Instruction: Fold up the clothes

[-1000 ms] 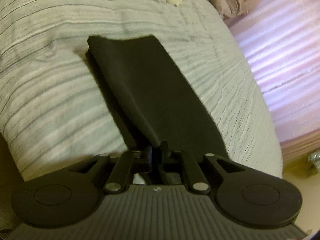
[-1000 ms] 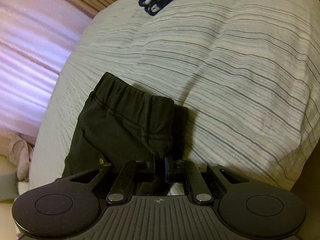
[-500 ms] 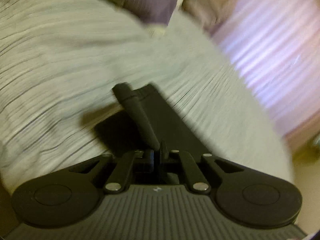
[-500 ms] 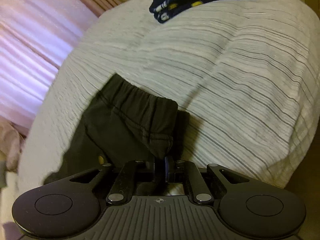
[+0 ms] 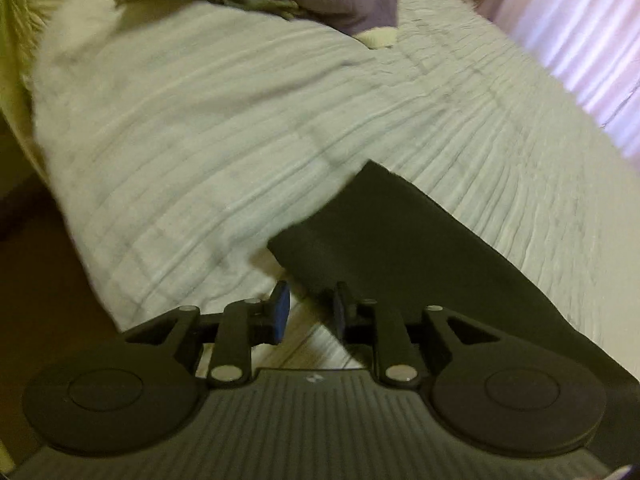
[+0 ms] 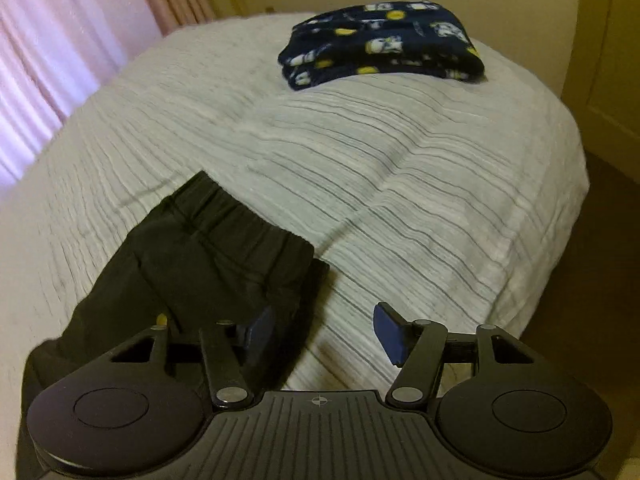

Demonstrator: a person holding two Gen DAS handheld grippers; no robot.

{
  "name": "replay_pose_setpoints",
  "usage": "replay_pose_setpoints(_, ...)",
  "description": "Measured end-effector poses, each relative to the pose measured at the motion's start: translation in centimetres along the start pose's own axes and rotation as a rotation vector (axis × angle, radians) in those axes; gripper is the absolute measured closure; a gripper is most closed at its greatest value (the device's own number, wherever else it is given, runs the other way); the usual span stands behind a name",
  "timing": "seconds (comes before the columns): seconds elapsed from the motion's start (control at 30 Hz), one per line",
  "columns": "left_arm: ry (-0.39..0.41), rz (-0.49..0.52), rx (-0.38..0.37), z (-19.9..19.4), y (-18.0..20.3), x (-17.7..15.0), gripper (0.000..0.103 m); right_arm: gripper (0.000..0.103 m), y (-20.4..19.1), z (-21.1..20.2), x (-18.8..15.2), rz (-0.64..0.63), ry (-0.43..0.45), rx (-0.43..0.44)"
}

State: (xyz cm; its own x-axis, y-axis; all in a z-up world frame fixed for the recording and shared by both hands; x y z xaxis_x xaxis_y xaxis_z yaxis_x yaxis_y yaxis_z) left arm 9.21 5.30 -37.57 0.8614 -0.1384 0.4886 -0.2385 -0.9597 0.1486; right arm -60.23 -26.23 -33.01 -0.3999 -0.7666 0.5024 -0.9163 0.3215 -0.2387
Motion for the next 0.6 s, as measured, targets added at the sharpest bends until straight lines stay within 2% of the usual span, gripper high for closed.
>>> replay_pose_setpoints(0.07,0.021,0.06,-0.023,-0.8,2.8,0.7,0.086,0.043,-1.3,-0.4,0.7,-0.052,0.0,-0.056)
replay_pose_setpoints(0.17,0.067,0.184,-0.103,-2.1,8.7,1.3,0.087,0.043,-4.4,-1.5,2.5,-0.214,0.114,0.016)
replay_pose_setpoints(0.23,0.043,0.229,-0.229,-2.1,13.6,0.7,0.087,0.043,-6.9,-0.3,3.8,-0.316,0.154,0.083)
replay_pose_setpoints(0.27,0.014,0.26,-0.299,-2.0,16.7,-0.3,0.087,0.044,-8.1,0.2,4.5,-0.366,0.173,0.117)
replay_pose_setpoints(0.33,-0.044,0.324,-0.436,-1.9,22.7,-2.5,0.087,0.054,-10.4,2.3,5.2,-0.444,0.168,0.16)
replay_pose_setpoints(0.4,-0.075,0.417,-0.559,-2.2,27.9,-5.8,0.087,0.055,-12.6,4.4,5.5,-0.515,0.154,0.218)
replay_pose_setpoints(0.5,-0.123,0.556,-0.742,-2.6,35.5,-10.8,0.087,0.055,-13.9,7.1,4.6,-0.638,0.125,0.24)
replay_pose_setpoints(0.57,-0.156,0.607,-0.801,-1.9,38.1,-13.7,0.087,0.055,-13.8,9.4,3.6,-0.732,0.086,0.219)
replay_pose_setpoints(0.6,-0.16,0.655,-0.782,-1.1,39.0,-15.2,0.087,0.055,-13.4,10.7,2.9,-0.783,0.058,0.192)
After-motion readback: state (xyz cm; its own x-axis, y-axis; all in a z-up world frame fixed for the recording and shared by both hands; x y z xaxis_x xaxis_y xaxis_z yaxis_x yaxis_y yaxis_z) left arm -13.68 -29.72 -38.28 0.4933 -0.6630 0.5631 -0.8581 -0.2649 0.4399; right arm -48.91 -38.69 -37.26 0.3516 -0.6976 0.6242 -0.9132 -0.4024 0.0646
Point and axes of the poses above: each gripper's, at about its wrist camera, not at the fingertips, and z roughly the way its jaws point, y to its right, x to its top, the point moved 4 cm from there along z, roughly the way its jaws point, and after that the axes turned 3 degrees about x, right-handed, at the moved point
